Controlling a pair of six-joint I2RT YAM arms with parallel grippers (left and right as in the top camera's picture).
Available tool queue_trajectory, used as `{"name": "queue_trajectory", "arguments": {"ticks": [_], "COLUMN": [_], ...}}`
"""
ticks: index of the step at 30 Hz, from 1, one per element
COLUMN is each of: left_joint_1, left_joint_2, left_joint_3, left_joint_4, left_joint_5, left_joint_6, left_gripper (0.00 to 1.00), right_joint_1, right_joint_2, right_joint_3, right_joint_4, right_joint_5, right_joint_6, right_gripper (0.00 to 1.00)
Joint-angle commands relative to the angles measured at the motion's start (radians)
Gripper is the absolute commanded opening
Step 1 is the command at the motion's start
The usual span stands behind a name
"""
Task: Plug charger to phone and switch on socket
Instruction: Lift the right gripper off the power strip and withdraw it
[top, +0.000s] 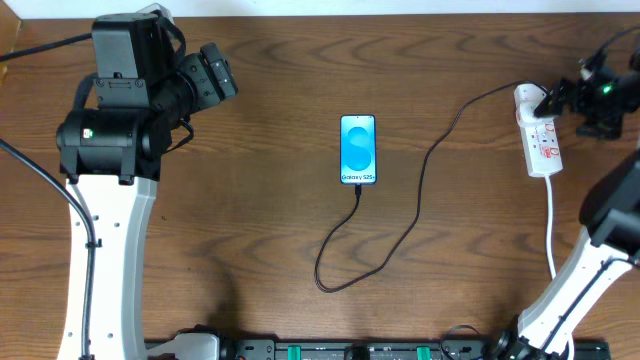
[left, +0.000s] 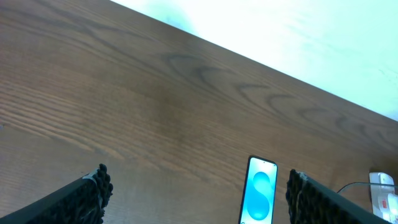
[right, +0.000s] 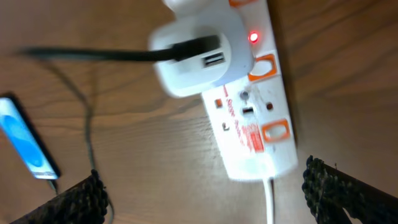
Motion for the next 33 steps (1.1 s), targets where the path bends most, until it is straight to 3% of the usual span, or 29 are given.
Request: {"name": "queue_trajectory", "arguments": {"ticks": [1, 13, 33], "left_joint_1": [0.003, 0.003, 0.003], "left_joint_2": [0.000, 0.000, 0.000], "left_joint_3": [0.010, 0.010, 0.010], "left_joint_4": [-0.003, -0.003, -0.003], "left_joint_5": [-0.020, -0.020, -0.020], "left_joint_6": [0.021, 0.021, 0.021], "left_gripper": [0.91, 0.91, 0.91], "right_joint_1": [0.018, 0.076, 0.076], "right_joint_2": [-0.134, -0.420, -0.441], "right_joint_3": [0.031, 0.031, 0.031], "right_joint_4": [-0.010, -0.011, -0.011], "right_joint_5": [0.003, 0.003, 0.003], "right_joint_6": [0.047, 0.091, 0.091], "right_gripper": [0.99, 0.99, 0.99]}}
